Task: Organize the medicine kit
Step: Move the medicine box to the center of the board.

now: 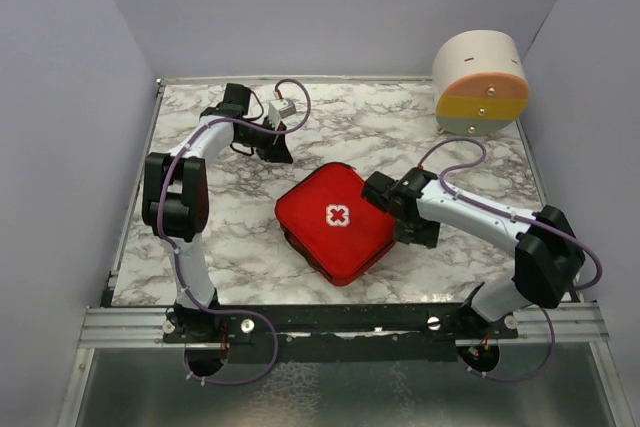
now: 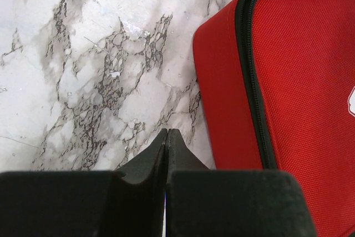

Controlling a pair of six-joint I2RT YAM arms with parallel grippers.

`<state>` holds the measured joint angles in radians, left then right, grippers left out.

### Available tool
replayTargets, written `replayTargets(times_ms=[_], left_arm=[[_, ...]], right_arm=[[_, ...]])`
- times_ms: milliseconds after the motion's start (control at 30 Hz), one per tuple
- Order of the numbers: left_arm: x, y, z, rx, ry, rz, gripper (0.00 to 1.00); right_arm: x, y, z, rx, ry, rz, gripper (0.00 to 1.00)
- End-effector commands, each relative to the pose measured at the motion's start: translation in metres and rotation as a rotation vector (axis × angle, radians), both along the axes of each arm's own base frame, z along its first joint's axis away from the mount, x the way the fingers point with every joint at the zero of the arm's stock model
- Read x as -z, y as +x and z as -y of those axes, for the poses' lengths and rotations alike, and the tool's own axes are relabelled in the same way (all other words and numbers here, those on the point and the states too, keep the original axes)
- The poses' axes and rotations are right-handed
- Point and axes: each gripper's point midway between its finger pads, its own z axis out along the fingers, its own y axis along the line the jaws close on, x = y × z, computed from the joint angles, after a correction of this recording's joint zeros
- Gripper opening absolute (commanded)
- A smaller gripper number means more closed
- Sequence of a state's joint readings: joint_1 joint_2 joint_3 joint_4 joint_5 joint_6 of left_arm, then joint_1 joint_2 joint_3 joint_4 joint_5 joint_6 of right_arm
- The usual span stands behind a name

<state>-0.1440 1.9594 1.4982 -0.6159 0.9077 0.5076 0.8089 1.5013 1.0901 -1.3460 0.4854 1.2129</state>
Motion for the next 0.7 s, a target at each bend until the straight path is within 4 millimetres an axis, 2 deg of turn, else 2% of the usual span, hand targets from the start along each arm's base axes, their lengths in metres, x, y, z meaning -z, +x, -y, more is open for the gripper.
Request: replayTargets(times_ms=[0,300,467,667], left_arm=[[-0.017,0.001,-0.001,0.002,-0.009,0.035,0.00],[-0.002,-0.023,-0.003,0.012,-0.007,-0.027,0.00],[0.007,-0.038,-0.007,0.025,0.009,-0.059,0.00],[0.014,-0.053,-0.010,0.026,0.023,-0.094,0.00]], right_arm=[[0.019,0.017,-0.026,-0.089,0.082,-0.010,0.51],[0.025,0.077,-0.072,-0.212,0.117,0.041,0.51],[0.028,0.118,-0.098,-0.266,0.164,0.082,0.51],[0.042,0.163,-0.134,-0.338,0.220,0.096,0.50]])
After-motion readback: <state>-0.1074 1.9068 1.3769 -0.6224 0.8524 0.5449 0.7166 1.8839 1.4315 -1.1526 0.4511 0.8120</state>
